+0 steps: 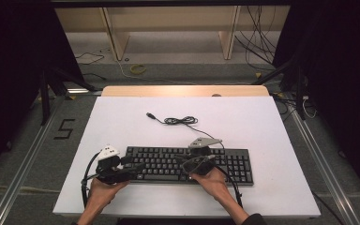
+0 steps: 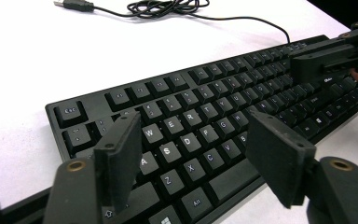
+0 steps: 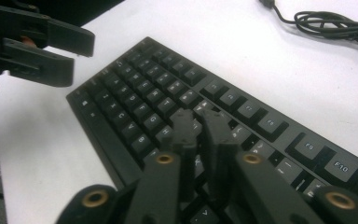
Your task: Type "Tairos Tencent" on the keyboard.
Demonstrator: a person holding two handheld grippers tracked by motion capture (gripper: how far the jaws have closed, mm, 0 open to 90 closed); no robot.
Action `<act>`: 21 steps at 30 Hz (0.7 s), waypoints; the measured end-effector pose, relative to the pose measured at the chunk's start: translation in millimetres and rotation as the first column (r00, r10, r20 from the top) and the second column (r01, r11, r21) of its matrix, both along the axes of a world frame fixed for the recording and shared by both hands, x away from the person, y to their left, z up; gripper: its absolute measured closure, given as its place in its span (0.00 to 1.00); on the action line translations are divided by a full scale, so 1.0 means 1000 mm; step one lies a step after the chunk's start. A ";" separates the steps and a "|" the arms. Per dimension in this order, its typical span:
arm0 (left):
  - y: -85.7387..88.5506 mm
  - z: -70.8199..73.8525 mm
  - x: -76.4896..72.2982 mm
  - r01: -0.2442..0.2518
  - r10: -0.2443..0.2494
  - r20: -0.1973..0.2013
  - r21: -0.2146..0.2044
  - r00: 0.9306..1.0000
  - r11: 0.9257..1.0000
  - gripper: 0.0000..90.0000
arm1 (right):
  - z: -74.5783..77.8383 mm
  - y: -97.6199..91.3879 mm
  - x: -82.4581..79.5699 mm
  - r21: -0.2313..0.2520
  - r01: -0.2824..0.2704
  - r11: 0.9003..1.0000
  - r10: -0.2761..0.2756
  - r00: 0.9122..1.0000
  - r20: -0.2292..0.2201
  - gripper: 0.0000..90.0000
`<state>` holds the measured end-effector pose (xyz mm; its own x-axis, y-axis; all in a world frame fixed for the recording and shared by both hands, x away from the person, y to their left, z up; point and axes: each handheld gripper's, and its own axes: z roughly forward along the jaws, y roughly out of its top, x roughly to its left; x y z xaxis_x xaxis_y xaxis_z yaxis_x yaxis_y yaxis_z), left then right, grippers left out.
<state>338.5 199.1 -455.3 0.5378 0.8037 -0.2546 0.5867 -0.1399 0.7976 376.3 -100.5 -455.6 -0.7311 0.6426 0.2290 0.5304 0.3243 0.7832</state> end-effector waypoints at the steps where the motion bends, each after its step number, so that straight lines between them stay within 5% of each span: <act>1: 0.000 0.000 0.000 0.000 0.000 0.002 -0.001 1.000 1.000 0.37 | -0.001 0.001 0.001 -0.003 0.001 1.000 -0.001 1.000 -0.003 0.98; 21: 0.001 0.003 -0.010 -0.010 0.010 0.031 -0.011 0.999 1.000 0.32 | -0.008 0.014 0.015 -0.070 0.016 0.997 -0.018 0.999 -0.032 1.00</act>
